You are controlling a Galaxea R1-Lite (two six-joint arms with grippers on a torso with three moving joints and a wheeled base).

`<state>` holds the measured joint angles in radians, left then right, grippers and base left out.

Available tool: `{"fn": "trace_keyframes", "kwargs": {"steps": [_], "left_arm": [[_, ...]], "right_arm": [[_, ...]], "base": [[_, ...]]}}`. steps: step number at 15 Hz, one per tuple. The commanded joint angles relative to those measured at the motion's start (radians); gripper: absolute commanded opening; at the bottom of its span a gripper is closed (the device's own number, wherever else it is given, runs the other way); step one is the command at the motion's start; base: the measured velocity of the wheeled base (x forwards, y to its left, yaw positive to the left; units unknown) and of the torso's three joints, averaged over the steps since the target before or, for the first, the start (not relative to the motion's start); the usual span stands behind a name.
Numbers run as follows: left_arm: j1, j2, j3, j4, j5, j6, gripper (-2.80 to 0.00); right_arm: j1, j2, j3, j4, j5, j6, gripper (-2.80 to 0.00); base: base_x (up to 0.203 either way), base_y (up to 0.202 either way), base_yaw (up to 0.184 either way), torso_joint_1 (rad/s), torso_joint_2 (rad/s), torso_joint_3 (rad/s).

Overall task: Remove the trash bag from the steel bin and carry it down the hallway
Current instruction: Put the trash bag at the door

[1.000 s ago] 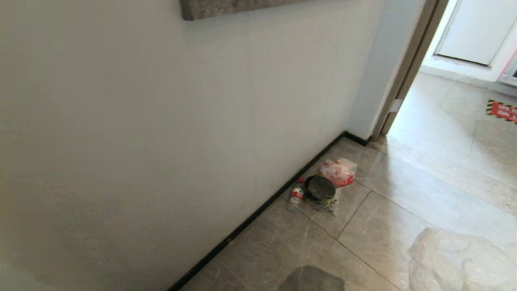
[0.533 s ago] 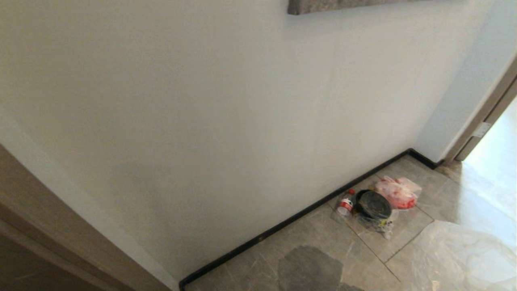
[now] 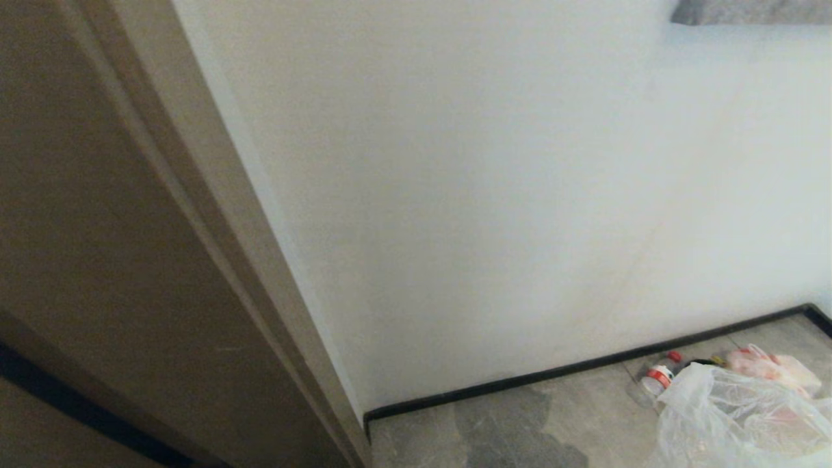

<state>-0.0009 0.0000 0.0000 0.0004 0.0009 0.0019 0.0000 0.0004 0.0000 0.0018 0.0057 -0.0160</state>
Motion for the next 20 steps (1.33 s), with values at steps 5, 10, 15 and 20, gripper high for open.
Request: {"fn": "trace_keyframes", "kwargs": {"steps": [5,10,15,20], "left_arm": [[-0.001,0.0,0.0,0.0,0.001,0.0,-2.8],[-0.001,0.0,0.0,0.0,-0.001,0.0,-2.8],[-0.001,0.0,0.0,0.0,0.001,0.0,-2.8],[-0.001,0.0,0.0,0.0,0.001,-0.002,-2.8]], "right_arm": [[0.0,0.001,0.002,0.001,0.002,0.002,-2.8],[0.0,0.001,0.002,0.001,0.002,0.002,-2.8],[0.0,0.0,0.002,0.001,0.002,0.002,-2.8],[0.0,0.0,0.002,0.001,0.002,0.002,-2.8]], "base": [[0.002,-0.006,0.114,0.001,0.0,0.003],[0.0,0.0,0.0,0.0,0.0,0.0],[0.0,0.0,0.0,-0.001,0.0,-0.034],[0.0,0.0,0.0,0.003,0.0,-0.178]]}}
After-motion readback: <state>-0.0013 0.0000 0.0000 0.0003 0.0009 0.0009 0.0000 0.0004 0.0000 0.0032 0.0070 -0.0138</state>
